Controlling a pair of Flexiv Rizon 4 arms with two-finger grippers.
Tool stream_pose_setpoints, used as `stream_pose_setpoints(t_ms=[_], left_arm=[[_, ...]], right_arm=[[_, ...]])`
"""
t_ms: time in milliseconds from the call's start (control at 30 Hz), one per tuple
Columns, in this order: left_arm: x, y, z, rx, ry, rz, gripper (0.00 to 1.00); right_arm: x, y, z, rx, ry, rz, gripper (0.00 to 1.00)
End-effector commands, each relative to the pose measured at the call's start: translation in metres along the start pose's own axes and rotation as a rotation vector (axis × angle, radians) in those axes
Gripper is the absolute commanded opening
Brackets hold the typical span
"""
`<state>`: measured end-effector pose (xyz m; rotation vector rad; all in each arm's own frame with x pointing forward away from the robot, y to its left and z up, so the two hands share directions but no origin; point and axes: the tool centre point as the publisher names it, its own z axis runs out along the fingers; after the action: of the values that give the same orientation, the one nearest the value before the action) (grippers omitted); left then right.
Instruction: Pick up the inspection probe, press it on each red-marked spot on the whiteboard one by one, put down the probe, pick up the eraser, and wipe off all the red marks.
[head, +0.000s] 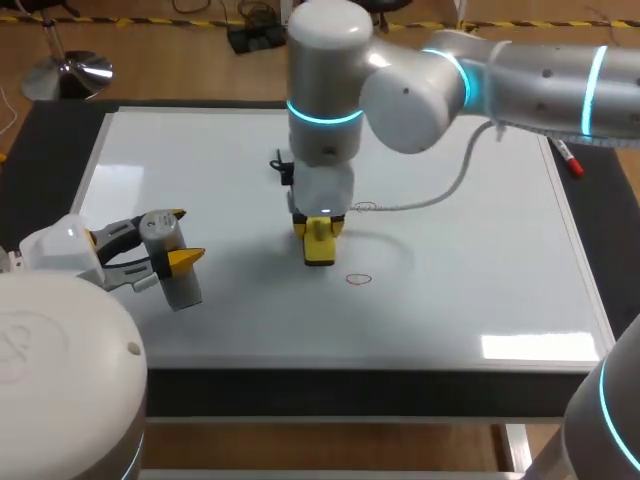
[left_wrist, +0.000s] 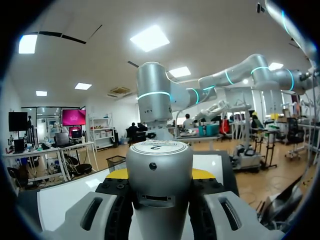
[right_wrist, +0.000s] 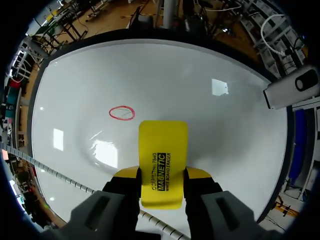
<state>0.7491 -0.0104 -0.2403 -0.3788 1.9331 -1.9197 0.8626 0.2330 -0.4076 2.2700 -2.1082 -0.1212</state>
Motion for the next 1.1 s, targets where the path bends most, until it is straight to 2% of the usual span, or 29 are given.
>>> stream_pose_setpoints(t_ms=[33, 433, 1100], left_arm=[[0.000, -0.001, 0.000, 0.001, -0.001, 0.001, 0.00], [0.000, -0.001, 0.000, 0.001, -0.001, 0.001, 0.00], [0.000, -0.001, 0.000, 0.001, -0.001, 0.001, 0.00]], right_arm=[[-0.021, -0.010, 0.006, -0.019, 0.042, 0.004, 0.00], [-0.046, -0.018, 0.006, -0.005, 0.035, -0.013, 0.00], [-0.036, -0.021, 0.020, -0.012, 0.028, -0.001, 0.00]])
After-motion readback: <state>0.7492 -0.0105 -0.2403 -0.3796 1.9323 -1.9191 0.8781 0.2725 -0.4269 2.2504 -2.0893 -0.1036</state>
